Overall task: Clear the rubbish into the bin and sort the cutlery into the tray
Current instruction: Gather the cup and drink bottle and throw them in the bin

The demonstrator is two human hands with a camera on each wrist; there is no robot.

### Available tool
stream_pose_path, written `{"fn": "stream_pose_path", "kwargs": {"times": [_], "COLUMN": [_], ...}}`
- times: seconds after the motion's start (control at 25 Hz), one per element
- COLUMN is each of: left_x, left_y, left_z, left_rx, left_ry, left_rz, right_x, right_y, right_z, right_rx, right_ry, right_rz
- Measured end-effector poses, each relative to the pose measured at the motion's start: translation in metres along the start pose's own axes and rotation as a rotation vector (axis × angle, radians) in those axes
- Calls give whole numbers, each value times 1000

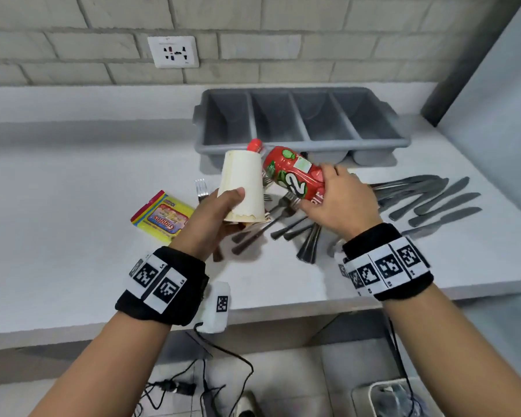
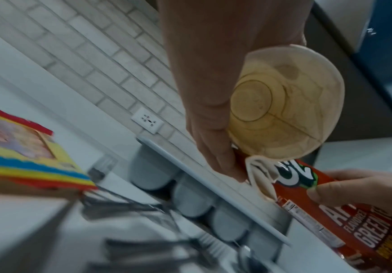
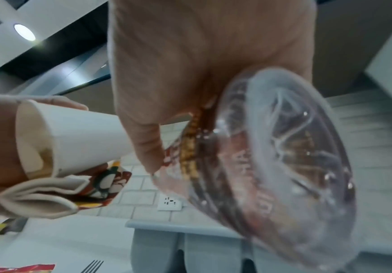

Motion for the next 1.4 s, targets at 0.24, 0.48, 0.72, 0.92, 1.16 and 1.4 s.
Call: {"fn": "stream_pose_path", "kwargs": {"times": [0.24,0.48,0.72,0.92,1.16,1.4], "left_x": [69,187,296,405,577,749], "left_y": [166,343,408,411,395,368], "left_z": [33,84,97,68,4,-61], "left_rx": [255,481,513,503,503,539], "left_ry": [-122,-322,-490,-621,-717,-784], "left_rz": [-103,-227,-360,-586,-873,-1008], "right_x": [-162,-307,-411,-441,-454,-501], "right_y": [-12,1,74,180,349,498], "right_z": [146,318,443,509,536,539], "right_rx": [-53,-140,-158,-130,-79,-183], "right_ry": [371,721,1091,1378,1569,1677], "right_rz": [-346,-620,-927,-1126,-1152,-1102]}}
Point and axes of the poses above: each hand's wrist, its own z-axis away from the middle knuckle, its own y-axis out of the palm, x = y × z, the point moved 10 cm from there along -z, towards the middle knuckle, and after that the axes turned 4 degrees about -y, right-handed, at the moved point
